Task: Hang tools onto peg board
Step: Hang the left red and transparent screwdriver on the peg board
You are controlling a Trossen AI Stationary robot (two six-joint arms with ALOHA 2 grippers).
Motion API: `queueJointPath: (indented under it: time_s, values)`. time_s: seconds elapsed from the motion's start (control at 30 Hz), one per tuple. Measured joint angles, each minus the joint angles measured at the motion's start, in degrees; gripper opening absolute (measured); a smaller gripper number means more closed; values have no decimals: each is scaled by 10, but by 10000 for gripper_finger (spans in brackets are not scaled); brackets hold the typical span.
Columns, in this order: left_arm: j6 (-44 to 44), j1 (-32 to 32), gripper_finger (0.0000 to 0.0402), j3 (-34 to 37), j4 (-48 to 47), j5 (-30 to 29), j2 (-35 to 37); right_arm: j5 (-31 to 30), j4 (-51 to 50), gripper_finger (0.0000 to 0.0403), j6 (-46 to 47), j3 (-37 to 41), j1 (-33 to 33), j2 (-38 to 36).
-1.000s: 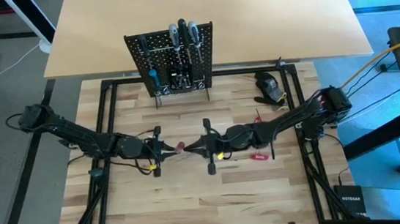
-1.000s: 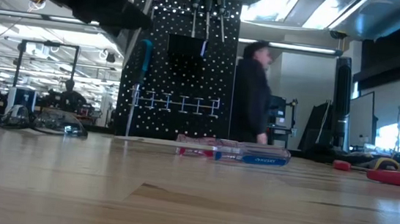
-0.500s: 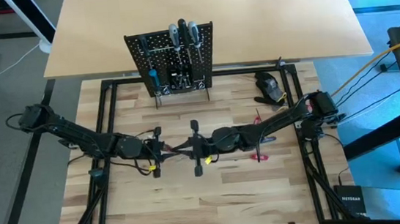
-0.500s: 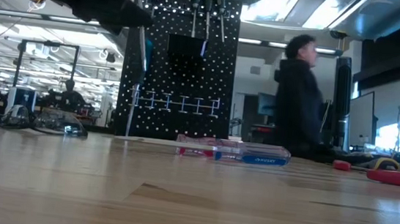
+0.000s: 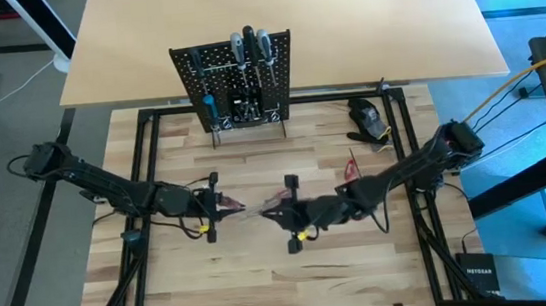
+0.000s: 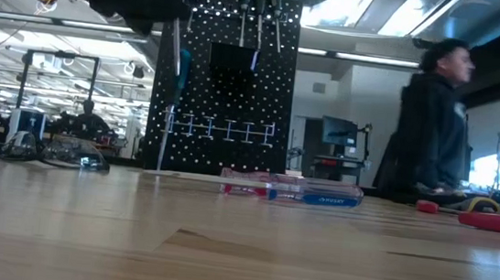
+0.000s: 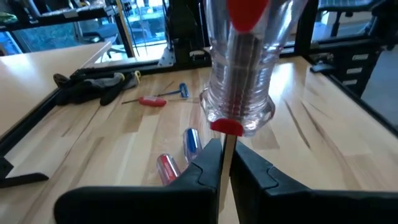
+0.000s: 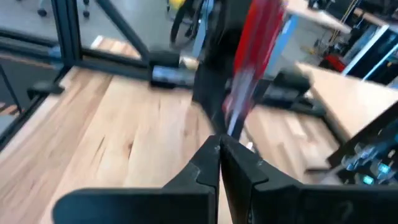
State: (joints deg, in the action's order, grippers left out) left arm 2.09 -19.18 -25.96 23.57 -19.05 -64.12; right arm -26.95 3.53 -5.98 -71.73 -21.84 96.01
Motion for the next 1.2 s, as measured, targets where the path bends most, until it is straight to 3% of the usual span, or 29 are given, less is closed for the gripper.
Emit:
queueJointPath:
  time_s: [0.07, 0.27, 0.4, 0.67, 0.87, 1.0, 1.2]
  values:
    - [-1, 0, 13, 0, 11, 0, 0, -1, 27, 17, 20, 31, -4, 2]
    - [-1, 0, 13, 0, 28, 0, 0, 4, 234, 17, 91, 148, 14, 23]
    - [0, 0, 13, 0, 28, -1, 0, 19, 269, 26, 126, 158, 34, 36]
    - [-4, 0, 13, 0, 36, 3, 0, 89, 281, 130, 160, 156, 65, 56]
    - [-6, 0, 13, 0, 60, 5, 0, 101, 347, 196, 173, 155, 77, 94]
    - [-6, 0, 13, 0, 58, 6, 0, 101, 373, 198, 158, 155, 77, 103]
    - [-7, 1, 13, 0, 77, 6, -1, 103, 389, 171, 146, 134, 76, 122]
